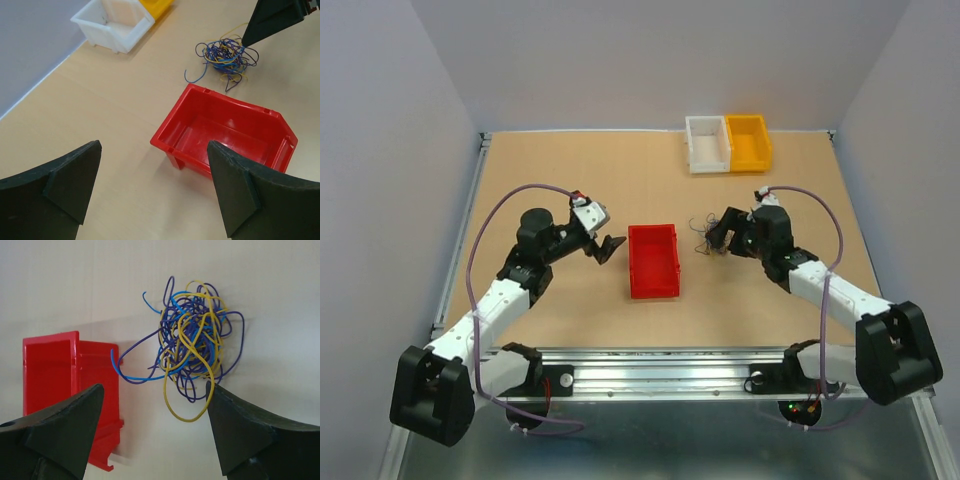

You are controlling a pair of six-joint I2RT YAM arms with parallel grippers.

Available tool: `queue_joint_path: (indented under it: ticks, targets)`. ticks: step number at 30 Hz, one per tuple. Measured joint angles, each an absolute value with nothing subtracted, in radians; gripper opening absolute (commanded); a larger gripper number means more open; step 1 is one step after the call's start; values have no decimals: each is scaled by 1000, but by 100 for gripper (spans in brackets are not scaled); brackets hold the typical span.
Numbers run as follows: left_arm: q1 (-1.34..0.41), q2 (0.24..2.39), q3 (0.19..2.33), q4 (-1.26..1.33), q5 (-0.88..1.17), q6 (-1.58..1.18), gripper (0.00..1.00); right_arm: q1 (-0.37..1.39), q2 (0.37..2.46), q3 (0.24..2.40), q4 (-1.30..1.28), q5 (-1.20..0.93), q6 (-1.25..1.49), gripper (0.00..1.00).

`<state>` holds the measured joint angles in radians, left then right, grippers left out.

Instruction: Untangle the cables

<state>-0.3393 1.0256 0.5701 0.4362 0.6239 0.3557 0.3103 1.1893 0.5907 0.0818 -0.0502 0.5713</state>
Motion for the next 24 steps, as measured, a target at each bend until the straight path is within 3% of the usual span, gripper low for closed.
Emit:
queue_joint_path:
  ticks: [5, 6, 8, 9, 10, 13, 16, 24]
  targets:
    - [-403, 1040, 574, 384, 579, 412, 99, 360, 1315, 651, 86, -9, 536, 74]
    - [-416, 1049, 577, 374, 564, 419, 99, 368, 1341, 661, 88, 10, 530, 61]
    - [-439, 1083, 592, 353, 543, 429, 97, 377, 1374, 666, 88, 35, 516, 56]
    - [-446, 1103, 603, 345, 536, 433, 97, 382, 1383, 667, 87, 48, 518, 47]
    - [-451, 1138, 623, 332, 523, 437, 96, 383, 1393, 669, 87, 57, 515, 32]
    - [-456, 1229, 677, 301, 494, 438, 93, 388, 1409, 672, 86, 78, 511, 13]
    - [-457, 1307, 723, 264, 472, 436, 91, 388, 1411, 673, 86, 84, 509, 4]
    - [-464, 1509, 861, 154, 459, 395, 81, 388, 1358, 673, 86, 105, 509, 1]
